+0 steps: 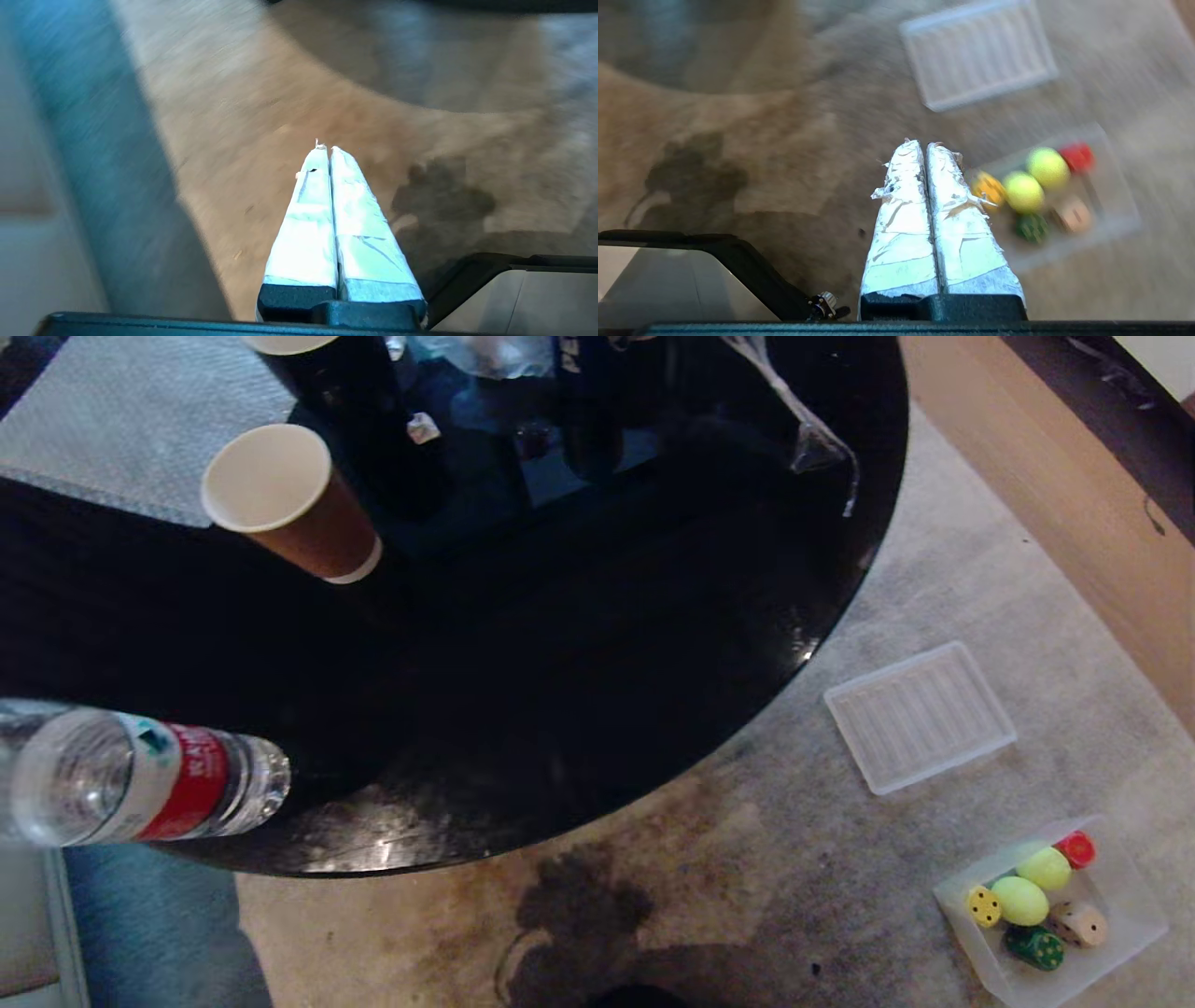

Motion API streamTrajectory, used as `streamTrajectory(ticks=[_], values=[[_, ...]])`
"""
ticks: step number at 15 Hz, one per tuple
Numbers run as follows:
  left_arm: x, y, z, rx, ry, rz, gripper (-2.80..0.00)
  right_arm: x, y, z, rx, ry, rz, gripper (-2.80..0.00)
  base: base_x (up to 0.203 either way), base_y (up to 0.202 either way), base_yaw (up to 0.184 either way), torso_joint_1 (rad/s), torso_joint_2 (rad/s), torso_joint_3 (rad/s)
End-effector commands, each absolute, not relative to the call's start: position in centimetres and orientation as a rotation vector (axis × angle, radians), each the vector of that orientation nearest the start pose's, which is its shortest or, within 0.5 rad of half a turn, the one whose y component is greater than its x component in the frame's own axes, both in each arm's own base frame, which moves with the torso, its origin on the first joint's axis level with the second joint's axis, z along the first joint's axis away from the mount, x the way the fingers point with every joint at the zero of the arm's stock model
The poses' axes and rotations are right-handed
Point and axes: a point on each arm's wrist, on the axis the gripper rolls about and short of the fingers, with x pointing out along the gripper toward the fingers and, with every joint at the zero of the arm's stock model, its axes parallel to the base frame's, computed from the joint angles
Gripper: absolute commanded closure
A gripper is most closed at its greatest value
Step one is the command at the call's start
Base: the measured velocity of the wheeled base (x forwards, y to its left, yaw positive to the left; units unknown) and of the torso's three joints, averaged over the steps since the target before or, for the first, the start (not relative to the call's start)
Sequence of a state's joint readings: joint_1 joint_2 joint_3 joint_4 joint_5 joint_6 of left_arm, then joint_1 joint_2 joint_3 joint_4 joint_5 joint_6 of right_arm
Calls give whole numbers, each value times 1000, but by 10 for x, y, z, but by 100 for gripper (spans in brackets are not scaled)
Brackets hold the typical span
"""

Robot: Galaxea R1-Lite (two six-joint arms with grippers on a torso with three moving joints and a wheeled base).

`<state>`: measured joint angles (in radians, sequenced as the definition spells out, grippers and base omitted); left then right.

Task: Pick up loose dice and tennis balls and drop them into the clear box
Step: Close the lid

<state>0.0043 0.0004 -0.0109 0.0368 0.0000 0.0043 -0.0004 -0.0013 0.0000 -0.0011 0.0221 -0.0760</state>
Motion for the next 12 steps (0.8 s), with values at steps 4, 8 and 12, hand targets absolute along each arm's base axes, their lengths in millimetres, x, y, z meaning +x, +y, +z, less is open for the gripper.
streamTrajectory(ticks=[4, 8, 12], values=[[-24, 0, 75, 5, 26, 5, 0, -23, 1, 75, -77, -1, 23, 0, 0, -9, 161, 3, 2, 2], [-24, 0, 75, 5, 26, 5, 0, -23, 1, 75, -77, -1, 25, 0, 0, -1, 51, 2, 1, 1], [-24, 0, 75, 5, 26, 5, 0, -23, 1, 75, -77, -1, 25, 0, 0, 0, 0, 0, 0, 0]])
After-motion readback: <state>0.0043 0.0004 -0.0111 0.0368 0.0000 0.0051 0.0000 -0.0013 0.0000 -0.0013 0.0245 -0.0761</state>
